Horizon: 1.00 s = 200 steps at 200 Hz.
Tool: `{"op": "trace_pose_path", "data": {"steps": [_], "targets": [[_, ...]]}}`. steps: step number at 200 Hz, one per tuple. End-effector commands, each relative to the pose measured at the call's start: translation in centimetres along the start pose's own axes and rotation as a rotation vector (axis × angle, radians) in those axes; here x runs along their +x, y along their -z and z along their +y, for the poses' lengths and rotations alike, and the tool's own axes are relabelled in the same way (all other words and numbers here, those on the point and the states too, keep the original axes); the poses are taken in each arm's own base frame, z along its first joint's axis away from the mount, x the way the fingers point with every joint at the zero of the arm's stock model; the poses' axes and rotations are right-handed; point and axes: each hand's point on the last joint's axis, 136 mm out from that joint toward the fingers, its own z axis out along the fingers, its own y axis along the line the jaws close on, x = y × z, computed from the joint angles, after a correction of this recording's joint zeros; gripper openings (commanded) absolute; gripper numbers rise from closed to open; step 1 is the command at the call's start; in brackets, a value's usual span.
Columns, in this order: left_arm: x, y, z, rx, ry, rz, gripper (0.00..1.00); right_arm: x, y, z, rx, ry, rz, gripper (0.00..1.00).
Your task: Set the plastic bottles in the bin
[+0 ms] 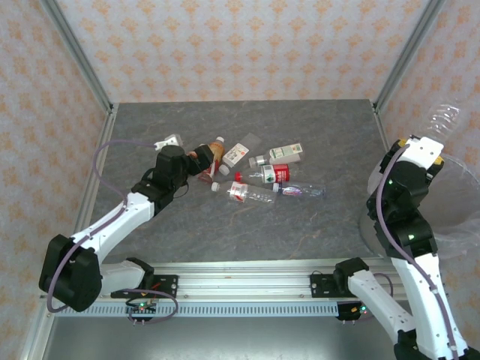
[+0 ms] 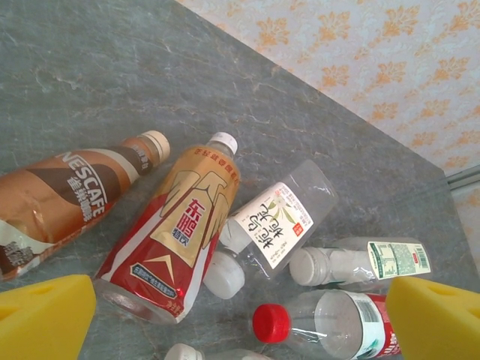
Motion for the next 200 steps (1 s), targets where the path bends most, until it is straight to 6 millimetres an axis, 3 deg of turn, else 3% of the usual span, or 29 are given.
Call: {"op": "trace_pose_path", "data": {"steps": [1,48,101,164,200], "targets": [[-1.7,0.1,-2.2,0.083,0.031,-0.032,1.00,2.2,-1.3,-0.4,0.063,0.013,0.052,0.57],[-1.3,-0.2,-2.0,0.060,0.020,0.000,1.00,5.4,-3.5,-3.1,0.209,-0.014,0.101,0.59],[-1.3,-0.1,-1.7,0.047,0.038,0.006,1.00,10.7,-4.9,-4.8,0.333,0.032,0.171,0.61],[-1.0,-0.5,-1.0,0.014,0.049,0.020,1.00,12.6,-4.6,-5.5,0.387,-0.062,0.209,0.68],[-0.7,-0.8,-0.6,-0.002,0.050,0.028,1.00,12.6,-4.8,-3.6,0.265,-0.117,0.248,0.75]]}}
